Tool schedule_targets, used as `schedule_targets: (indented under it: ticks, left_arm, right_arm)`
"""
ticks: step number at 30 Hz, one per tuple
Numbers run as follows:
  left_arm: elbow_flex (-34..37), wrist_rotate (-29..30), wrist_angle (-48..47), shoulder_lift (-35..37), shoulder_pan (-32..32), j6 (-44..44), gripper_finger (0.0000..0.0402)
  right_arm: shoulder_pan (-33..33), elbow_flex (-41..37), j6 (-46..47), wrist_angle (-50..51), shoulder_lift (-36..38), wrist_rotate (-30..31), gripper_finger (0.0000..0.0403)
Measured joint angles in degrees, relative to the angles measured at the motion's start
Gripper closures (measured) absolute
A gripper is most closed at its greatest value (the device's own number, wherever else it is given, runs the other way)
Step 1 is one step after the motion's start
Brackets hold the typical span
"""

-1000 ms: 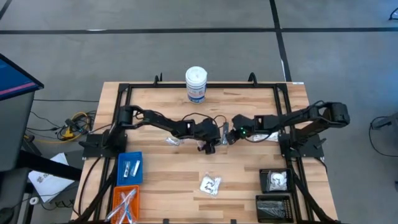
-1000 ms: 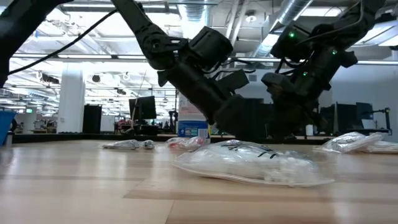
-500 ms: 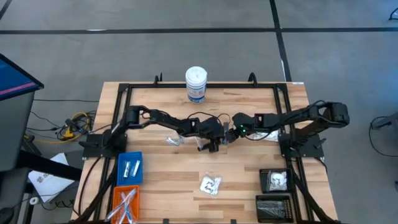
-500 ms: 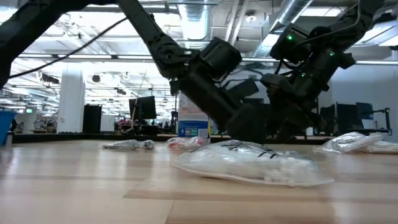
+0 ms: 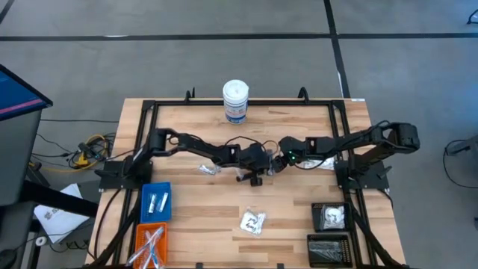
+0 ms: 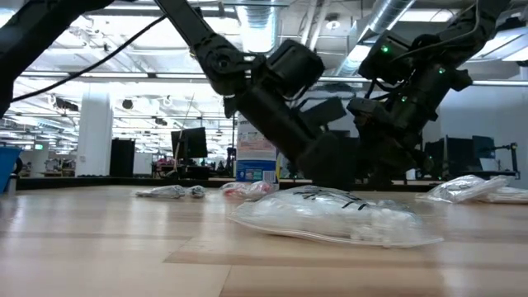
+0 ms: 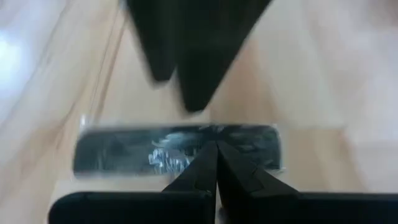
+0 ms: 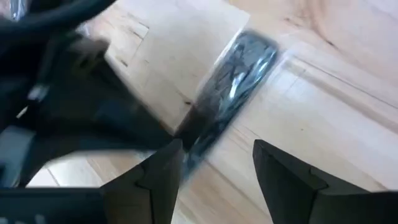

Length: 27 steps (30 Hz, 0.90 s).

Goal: Pick & Place Travel size toiletries
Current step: Put the black comb into the bottom black bin

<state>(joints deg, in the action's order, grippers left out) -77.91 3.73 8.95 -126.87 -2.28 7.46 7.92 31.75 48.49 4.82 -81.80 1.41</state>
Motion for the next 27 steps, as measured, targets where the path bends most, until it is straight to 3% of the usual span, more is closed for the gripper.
schedule_targets:
  ticks: [12,27]
  left_arm:
    - [-0.04,3.65,0.79,0.57,0.31,0.02,0.0402]
    - [0.02,2.32,-5.65,0.61,-1.29,-1.95,0.0402]
  right_arm:
    - [-0.02,0.00,0.46,-0.01,-0.02,-0.31,0.0219]
    - [-0.08,0.00,0.93,0.07,-0.02,-0.56,0.0220]
